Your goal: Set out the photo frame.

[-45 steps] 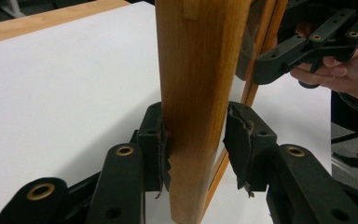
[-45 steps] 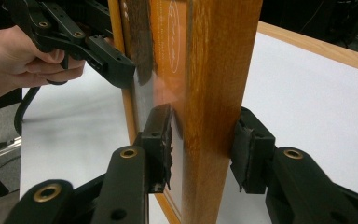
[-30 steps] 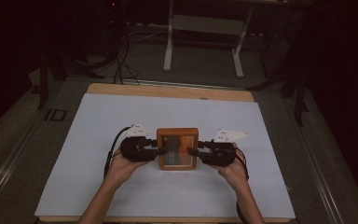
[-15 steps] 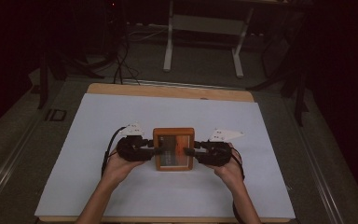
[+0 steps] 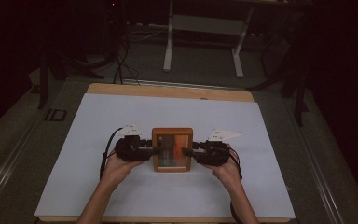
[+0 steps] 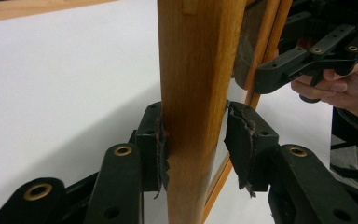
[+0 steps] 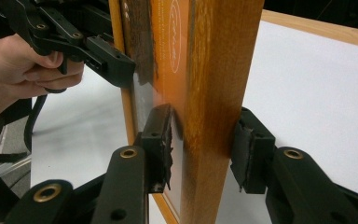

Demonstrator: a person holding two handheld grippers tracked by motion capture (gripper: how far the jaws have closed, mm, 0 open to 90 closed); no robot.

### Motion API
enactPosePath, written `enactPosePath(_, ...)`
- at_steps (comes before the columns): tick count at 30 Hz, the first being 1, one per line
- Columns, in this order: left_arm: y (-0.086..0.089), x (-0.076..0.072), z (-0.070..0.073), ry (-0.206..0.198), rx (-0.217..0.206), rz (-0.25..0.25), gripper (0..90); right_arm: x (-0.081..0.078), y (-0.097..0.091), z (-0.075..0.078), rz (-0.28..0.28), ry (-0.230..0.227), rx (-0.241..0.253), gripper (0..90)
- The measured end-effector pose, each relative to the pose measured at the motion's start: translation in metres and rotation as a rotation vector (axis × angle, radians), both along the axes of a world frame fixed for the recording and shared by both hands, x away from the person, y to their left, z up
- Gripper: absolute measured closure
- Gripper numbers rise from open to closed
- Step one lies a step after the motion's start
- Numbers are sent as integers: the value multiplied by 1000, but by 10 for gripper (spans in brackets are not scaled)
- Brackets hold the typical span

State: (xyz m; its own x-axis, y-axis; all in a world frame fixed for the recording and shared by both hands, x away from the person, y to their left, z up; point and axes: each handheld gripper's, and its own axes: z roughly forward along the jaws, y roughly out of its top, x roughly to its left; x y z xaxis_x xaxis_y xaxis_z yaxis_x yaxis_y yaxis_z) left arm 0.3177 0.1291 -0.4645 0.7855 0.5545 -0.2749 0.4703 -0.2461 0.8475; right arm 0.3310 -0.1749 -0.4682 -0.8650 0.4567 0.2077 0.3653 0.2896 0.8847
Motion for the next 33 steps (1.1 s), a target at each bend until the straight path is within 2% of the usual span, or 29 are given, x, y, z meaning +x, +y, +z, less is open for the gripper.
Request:
enactPosePath(9,3,0,-1,13,-23,10,596,1,2,-3,0,22,21,622)
enactPosePath(33,8,3,-8,38,-39,16,596,3,4,-12,1,74,44,629)
